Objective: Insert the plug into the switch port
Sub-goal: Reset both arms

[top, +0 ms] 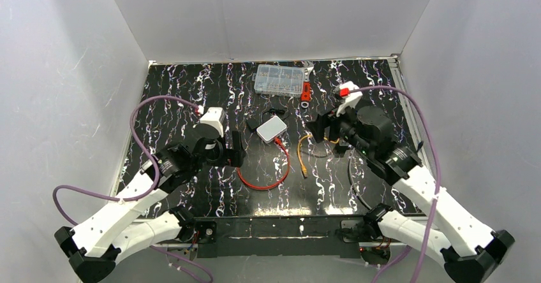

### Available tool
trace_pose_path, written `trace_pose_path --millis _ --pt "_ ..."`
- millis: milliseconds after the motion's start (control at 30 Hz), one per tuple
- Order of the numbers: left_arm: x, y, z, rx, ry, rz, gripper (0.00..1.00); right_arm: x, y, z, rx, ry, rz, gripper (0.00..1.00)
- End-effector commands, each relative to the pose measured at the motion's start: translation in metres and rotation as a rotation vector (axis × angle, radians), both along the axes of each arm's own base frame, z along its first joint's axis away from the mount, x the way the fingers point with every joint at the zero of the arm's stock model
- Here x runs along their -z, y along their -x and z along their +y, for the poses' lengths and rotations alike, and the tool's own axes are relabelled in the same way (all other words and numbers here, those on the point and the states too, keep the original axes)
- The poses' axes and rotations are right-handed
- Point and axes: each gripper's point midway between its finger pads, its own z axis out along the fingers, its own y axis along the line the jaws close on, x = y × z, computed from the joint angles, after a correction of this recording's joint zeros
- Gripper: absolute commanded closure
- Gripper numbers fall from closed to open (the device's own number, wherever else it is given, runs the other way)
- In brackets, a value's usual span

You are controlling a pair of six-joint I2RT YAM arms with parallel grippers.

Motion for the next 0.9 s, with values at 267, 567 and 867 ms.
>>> trace_pose_path --millis 267,567,867 --pt "-0.038 -0.011 0.009 0.022 -0.020 -0.159 0.02 0.011 0.041 -0.047 0.099 -0.070 -0.008 0.17" --pt "-0.032 -0.013 0.014 -0.006 -0.015 -0.183 0.02 0.024 0.056 -0.072 0.174 -0.119 -0.031 0.16" --pt "-0.018 -0.011 0.009 0.007 -0.002 -0.156 0.02 0.034 0.057 -0.083 0.224 -0.117 -0.017 0.15"
